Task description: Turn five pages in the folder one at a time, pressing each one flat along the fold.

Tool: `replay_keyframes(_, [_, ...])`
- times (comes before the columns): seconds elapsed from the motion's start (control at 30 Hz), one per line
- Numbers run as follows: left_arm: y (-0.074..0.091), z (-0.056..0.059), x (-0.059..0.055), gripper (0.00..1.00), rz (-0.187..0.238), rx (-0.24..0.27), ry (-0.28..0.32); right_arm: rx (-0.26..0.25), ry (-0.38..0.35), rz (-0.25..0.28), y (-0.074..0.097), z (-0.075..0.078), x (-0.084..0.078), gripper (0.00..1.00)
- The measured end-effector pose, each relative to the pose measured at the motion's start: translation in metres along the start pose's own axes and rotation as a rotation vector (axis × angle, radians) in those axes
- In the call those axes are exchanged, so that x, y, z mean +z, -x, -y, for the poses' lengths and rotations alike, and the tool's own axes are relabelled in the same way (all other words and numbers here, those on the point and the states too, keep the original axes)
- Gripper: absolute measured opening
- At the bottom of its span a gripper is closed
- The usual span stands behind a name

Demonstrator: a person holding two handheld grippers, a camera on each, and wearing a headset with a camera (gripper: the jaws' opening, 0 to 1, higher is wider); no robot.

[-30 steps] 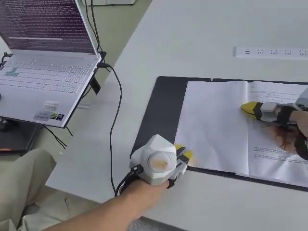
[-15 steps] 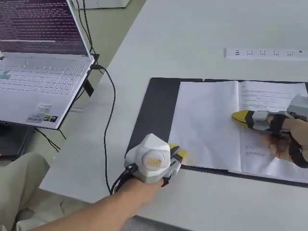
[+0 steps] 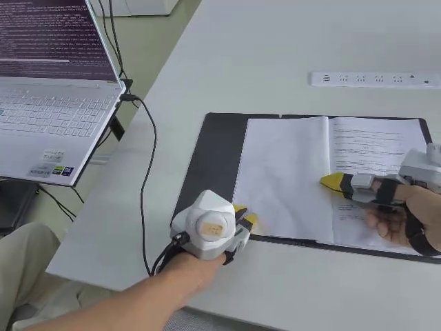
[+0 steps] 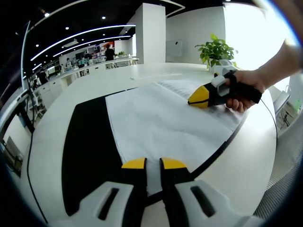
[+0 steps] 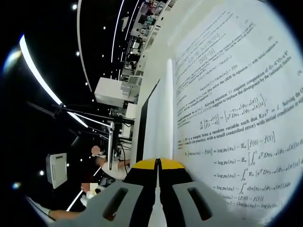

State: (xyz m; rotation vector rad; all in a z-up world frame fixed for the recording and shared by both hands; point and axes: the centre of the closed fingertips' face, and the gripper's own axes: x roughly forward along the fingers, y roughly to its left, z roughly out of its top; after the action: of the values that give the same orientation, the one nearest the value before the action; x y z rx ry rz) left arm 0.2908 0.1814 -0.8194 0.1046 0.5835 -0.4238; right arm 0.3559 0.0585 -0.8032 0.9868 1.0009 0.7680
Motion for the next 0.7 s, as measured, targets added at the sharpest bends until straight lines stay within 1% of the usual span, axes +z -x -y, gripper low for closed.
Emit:
replay_keyframes(0.2, [0.001,0.0,0.0,0.1,0.001,0.0,-0.001,0.003,-0.003,-0.015,0.006,-0.004,-0.016,0.0])
replay_keyframes(0.37, [0.0,0.0,0.0,0.1,0.002,-0.001,-0.003,0.009,-0.013,-0.027,0.01,-0.003,-0.027,0.0])
replay_keyframes(0.43, [0.0,0.0,0.0,0.1,0.002,-0.001,-0.003,0.011,-0.011,-0.031,0.013,-0.006,-0.033,0.0])
replay_keyframes(0.7, [-0.002,-0.001,-0.001,0.1,0.002,-0.004,-0.008,0.018,-0.018,-0.062,0.02,-0.007,-0.053,0.0])
